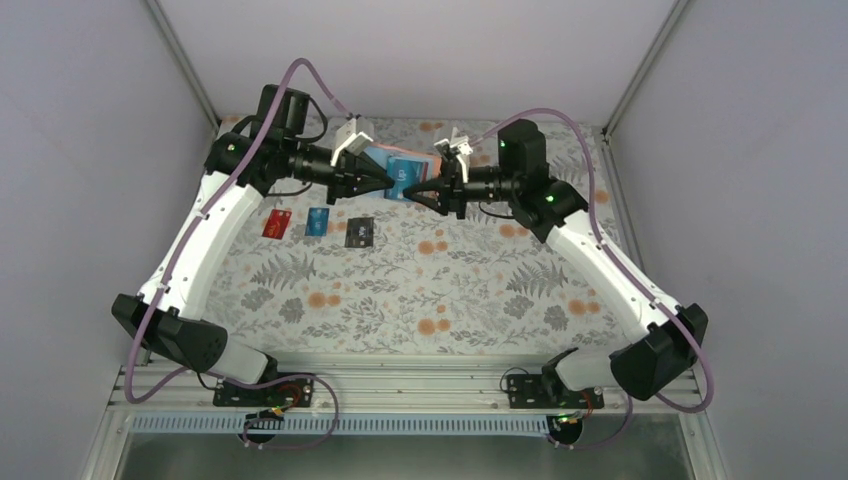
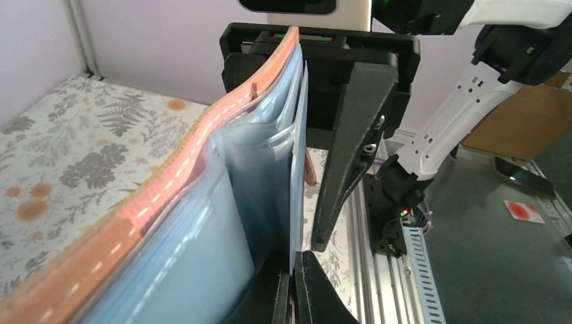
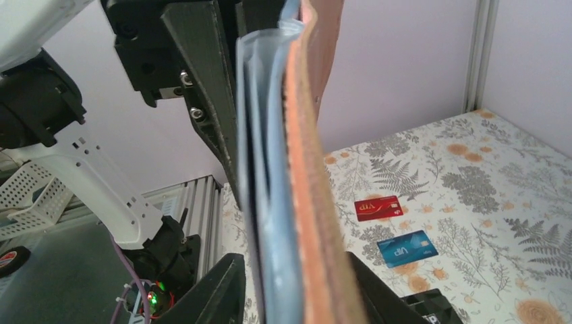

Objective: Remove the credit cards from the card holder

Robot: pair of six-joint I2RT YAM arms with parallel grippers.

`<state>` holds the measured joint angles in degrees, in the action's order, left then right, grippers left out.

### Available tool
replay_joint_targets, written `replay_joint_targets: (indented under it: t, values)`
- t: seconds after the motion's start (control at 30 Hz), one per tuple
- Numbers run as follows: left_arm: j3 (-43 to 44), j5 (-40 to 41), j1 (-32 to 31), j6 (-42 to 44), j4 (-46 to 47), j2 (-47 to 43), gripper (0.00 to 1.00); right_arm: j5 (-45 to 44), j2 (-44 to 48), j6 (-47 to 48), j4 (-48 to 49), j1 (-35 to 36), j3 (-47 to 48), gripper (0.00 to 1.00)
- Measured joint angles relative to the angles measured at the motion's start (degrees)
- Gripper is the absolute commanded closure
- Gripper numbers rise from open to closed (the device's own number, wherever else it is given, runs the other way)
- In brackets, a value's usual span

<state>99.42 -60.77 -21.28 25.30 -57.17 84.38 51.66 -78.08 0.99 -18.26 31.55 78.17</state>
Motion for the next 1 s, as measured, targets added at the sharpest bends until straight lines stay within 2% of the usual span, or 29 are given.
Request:
replay_joint_targets:
  t: [0.13,0.23,0.33,0.53,0.63,0.7,0.73,1.0]
  values:
    - [0.0,-1.4,0.7,1.0,-0.9,0.0,0.98,0.5,1.4,1.0,0.5,0.0,-1.2,0.55]
    - [-0.1,-1.7,1.2,1.9,-1.5,-0.1,0.97,1.0,2.6,1.7,0.5,-0.5,-1.7,0.55]
    - [-0.4,-2.0,1.5,2.6,-1.9,-0.4,0.98,1.7,3.5,2.1,0.5,-1.0,-1.8,0.64]
    - [-0.4,-2.6,1.6,3.8,-2.4,-0.5,0.98,2.1,3.6,1.9,0.6,-1.7,-2.0,0.95]
    - [-0.4,-2.9,1.6,4.3,-2.8,-0.6,0.97,2.8,3.5,1.7,0.6,-1.9,-2.0,0.96]
    - [-0.4,-3.0,1.6,5.1,-3.1,-0.6,0.90,3.1,3.5,1.8,0.6,-1.9,-2.0,0.96]
    - [-0.3,-2.9,1.6,5.5,-3.3,-0.6,0.89,3.5,3.5,1.9,0.5,-1.9,-2.0,0.96]
    - [0.9,-4.3,2.4,7.7,-5.8,-0.9,0.92,5.2,3.5,2.3,0.3,-2.3,-2.0,0.96]
